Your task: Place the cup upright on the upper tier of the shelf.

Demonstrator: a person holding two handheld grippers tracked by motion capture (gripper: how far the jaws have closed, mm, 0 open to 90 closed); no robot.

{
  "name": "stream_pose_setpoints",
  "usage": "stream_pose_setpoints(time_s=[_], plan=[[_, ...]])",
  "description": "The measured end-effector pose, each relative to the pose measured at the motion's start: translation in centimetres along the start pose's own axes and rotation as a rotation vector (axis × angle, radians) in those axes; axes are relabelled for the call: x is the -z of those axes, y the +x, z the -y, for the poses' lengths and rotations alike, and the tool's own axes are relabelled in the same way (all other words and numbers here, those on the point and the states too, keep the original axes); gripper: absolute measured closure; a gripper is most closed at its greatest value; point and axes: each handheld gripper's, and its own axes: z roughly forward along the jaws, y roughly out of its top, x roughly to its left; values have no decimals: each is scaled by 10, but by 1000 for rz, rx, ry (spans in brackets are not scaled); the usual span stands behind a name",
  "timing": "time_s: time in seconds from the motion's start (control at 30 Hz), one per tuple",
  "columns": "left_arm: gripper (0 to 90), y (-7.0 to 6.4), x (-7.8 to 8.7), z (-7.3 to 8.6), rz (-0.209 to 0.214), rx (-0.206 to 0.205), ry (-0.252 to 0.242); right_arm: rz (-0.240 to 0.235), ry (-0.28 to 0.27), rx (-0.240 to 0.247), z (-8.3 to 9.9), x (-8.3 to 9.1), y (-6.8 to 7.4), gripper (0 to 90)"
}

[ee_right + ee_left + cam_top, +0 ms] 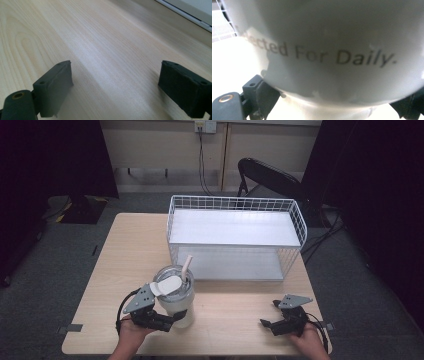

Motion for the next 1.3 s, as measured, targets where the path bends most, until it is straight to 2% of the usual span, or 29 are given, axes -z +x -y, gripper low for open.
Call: stream_pose_setpoints(time_s=[0.03, 0.1, 0.23, 0.47, 0.5, 0.63, 0.93, 0.97, 1.1, 1.23, 1.3], plan=[[94, -1, -1, -2, 5, 11, -2, 0, 0, 0, 0, 0, 0, 111], [95, 0, -3, -9, 2, 3, -2, 0, 0, 0, 0, 0, 0, 111], [95, 1, -8, -19, 8, 17, -15, 0, 0, 0, 0, 0, 0, 111], [95, 6, -14, -32, -12, 36, -17, 0, 0, 0, 0, 0, 0, 111], [95, 7, -14, -34, -18, 22, -16, 0, 0, 0, 0, 0, 0, 111], [95, 10, -15, -44, -14, 34, -30, 0, 0, 0, 0, 0, 0, 111], [95, 14, -18, -66, -12, 32, -2, 0, 0, 0, 0, 0, 0, 111], [95, 13, -19, -68, -10, 46, -4, 0, 0, 0, 0, 0, 0, 111], [95, 16, -21, -76, -3, 56, 0, 0, 0, 0, 0, 0, 0, 111], [95, 17, -23, -84, -1, 35, 9, 0, 0, 0, 0, 0, 0, 111], [95, 17, -24, -87, 8, 46, 10, 0, 0, 0, 0, 0, 0, 111]])
